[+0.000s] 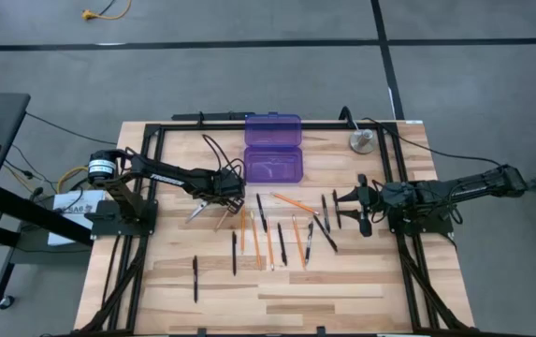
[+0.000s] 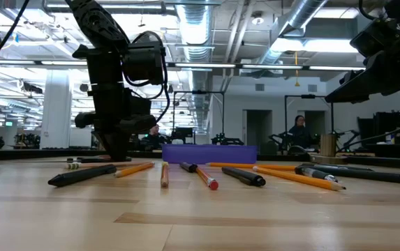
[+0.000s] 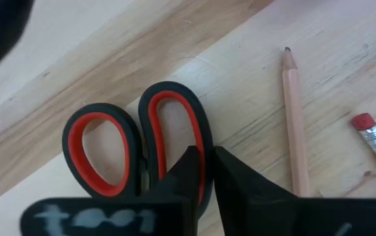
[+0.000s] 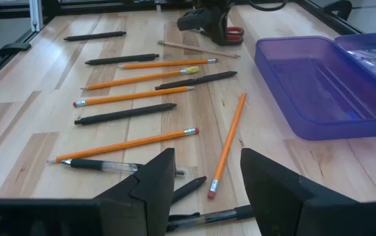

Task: Pick & place school supplies into a supply box
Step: Put the black scissors into the violet supply box, then put the black pen into the violet supply box

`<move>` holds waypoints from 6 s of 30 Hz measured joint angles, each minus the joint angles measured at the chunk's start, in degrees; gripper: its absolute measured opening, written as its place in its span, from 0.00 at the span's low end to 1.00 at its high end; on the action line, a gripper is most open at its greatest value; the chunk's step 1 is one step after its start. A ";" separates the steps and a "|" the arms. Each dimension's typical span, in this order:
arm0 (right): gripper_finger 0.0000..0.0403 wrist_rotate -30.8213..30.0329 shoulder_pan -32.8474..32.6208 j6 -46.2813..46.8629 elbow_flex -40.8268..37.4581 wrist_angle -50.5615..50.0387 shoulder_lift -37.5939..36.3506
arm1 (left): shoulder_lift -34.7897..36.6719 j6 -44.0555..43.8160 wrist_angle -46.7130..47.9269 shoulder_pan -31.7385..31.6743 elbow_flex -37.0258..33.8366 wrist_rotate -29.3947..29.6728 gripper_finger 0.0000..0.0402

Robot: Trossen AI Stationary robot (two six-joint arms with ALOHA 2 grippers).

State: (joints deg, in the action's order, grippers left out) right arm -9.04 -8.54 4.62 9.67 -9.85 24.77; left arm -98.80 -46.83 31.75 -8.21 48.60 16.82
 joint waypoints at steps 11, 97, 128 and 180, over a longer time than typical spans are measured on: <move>0.42 0.00 0.00 0.00 0.00 0.00 0.00 | -0.98 1.42 8.46 1.83 5.51 3.90 0.02; 0.42 0.00 0.00 0.42 0.07 -2.14 0.02 | -36.63 52.55 13.77 -3.78 67.36 -1.41 0.05; 0.42 0.01 0.00 0.44 0.02 -2.11 0.02 | -36.63 52.88 13.33 -2.95 67.36 0.37 0.24; 0.42 0.02 0.00 2.74 0.02 -0.83 0.00 | 13.35 -41.37 41.70 37.09 28.61 -3.80 0.38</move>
State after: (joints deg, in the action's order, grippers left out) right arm -9.02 -8.54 7.36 9.69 -10.67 24.78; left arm -85.45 -88.20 73.45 28.88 77.21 13.02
